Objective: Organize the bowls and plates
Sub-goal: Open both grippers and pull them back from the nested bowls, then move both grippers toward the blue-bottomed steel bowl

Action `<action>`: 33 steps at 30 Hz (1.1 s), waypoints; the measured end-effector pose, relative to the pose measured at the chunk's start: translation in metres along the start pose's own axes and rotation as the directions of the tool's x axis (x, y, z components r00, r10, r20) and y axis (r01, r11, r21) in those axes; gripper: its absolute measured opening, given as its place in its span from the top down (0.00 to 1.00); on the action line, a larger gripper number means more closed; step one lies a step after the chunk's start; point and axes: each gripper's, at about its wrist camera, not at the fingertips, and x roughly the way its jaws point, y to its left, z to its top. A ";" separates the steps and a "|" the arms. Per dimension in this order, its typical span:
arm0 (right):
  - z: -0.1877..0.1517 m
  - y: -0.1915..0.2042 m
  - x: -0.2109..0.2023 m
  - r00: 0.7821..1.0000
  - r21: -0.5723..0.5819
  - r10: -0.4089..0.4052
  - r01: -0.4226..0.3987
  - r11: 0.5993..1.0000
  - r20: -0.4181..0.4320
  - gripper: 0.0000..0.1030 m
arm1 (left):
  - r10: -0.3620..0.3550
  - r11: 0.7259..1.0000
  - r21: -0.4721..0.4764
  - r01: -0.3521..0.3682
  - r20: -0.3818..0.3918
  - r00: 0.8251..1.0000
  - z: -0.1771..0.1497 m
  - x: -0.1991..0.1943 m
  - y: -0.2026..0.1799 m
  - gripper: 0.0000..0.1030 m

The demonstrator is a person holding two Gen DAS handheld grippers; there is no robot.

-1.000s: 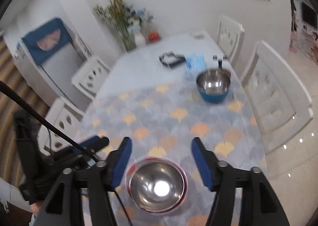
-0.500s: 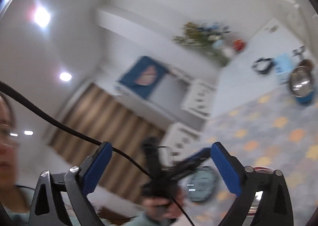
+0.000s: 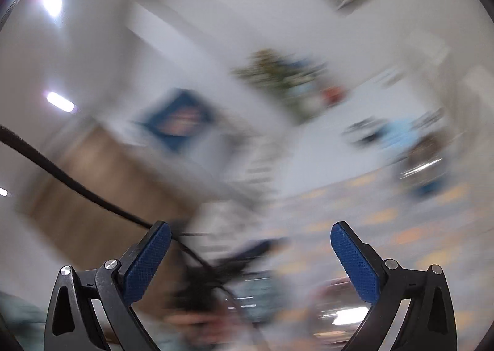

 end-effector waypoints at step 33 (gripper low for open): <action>0.031 -0.008 0.022 0.748 -0.164 -0.624 0.660 0.733 0.224 0.00 | 0.072 0.989 0.120 -0.087 0.124 0.990 0.053 0.014 -0.036 0.09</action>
